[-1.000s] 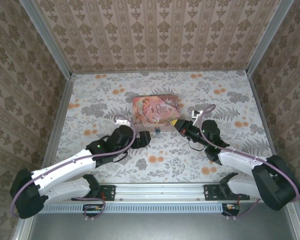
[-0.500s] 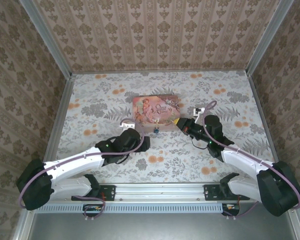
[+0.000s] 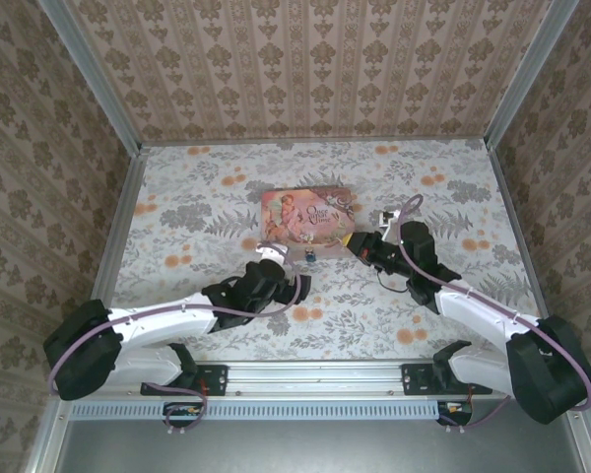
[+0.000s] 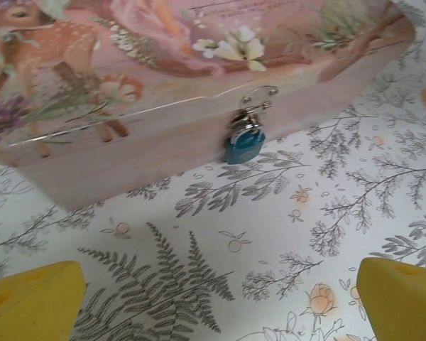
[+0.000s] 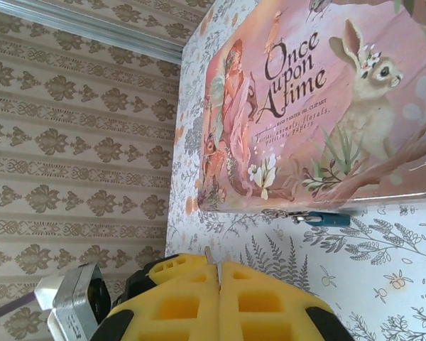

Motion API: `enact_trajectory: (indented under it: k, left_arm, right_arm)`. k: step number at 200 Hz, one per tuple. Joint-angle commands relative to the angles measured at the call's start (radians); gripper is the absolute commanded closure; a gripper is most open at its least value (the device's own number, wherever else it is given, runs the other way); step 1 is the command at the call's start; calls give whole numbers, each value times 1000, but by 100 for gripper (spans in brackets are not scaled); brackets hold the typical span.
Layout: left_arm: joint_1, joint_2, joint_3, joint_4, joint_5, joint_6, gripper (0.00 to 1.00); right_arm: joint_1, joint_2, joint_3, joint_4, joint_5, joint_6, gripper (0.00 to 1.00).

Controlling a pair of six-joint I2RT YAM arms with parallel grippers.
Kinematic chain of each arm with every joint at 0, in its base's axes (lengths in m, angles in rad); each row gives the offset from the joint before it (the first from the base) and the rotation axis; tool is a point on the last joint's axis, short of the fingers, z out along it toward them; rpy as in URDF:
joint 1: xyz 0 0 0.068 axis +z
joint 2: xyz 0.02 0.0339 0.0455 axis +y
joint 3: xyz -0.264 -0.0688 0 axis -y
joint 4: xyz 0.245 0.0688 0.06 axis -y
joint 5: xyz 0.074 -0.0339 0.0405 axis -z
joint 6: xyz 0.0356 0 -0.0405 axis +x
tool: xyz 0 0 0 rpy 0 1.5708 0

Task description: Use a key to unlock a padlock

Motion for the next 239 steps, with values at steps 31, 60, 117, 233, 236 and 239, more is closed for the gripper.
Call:
enact_trajectory:
  k: [31, 60, 117, 233, 236, 239]
  left_arm:
    - [-6, 39, -62, 249, -18, 39, 0]
    - [-4, 112, -19, 250, -5, 27, 0]
    - [147, 287, 1, 383, 275, -115, 0]
    - [157, 472, 98, 440, 417, 28, 3]
    - [157, 476, 100, 440, 414, 33, 3]
    - [156, 479, 101, 441, 411, 38, 3]
  right_arm:
    - [-14, 68, 91, 12, -14, -29, 100]
    - [-29, 82, 122, 6, -34, -47, 100]
    - [-66, 160, 176, 11, -87, -62, 100]
    - [-66, 375, 148, 219, -109, 5, 100]
    - [-66, 376, 146, 224, -109, 8, 100]
    - [-67, 377, 144, 227, -110, 9, 100]
